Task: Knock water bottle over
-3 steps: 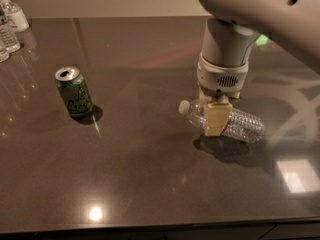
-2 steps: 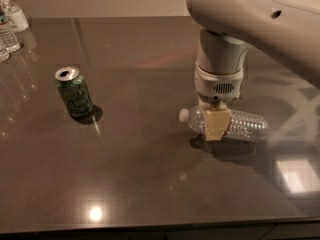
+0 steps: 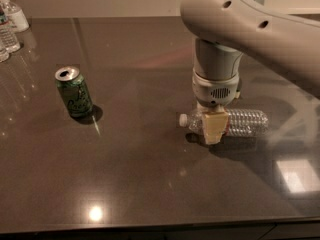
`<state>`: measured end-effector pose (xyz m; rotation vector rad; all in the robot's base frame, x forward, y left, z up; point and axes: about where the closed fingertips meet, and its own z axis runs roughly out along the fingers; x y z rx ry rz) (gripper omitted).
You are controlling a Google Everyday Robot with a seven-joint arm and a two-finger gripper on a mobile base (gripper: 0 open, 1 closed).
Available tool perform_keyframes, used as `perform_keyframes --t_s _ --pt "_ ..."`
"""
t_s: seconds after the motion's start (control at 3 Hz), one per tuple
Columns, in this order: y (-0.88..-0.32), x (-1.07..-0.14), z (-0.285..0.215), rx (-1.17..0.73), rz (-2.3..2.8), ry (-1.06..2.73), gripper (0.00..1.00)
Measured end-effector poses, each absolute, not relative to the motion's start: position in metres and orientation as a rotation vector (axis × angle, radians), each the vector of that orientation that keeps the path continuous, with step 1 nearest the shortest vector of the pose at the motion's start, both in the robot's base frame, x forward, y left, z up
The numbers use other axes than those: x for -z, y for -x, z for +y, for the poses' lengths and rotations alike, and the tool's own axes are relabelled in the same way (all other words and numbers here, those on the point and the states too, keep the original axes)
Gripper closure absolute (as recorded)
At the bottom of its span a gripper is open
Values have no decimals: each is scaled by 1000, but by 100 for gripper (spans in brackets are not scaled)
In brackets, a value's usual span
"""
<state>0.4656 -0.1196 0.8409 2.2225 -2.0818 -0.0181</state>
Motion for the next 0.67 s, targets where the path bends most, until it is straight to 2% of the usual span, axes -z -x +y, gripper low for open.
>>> perform_keyframes --t_s 0.33,0.67 --pt "-470 -840 -121 29 -2099 -2226 0" --pt "-470 -840 -121 29 -2099 -2226 0"
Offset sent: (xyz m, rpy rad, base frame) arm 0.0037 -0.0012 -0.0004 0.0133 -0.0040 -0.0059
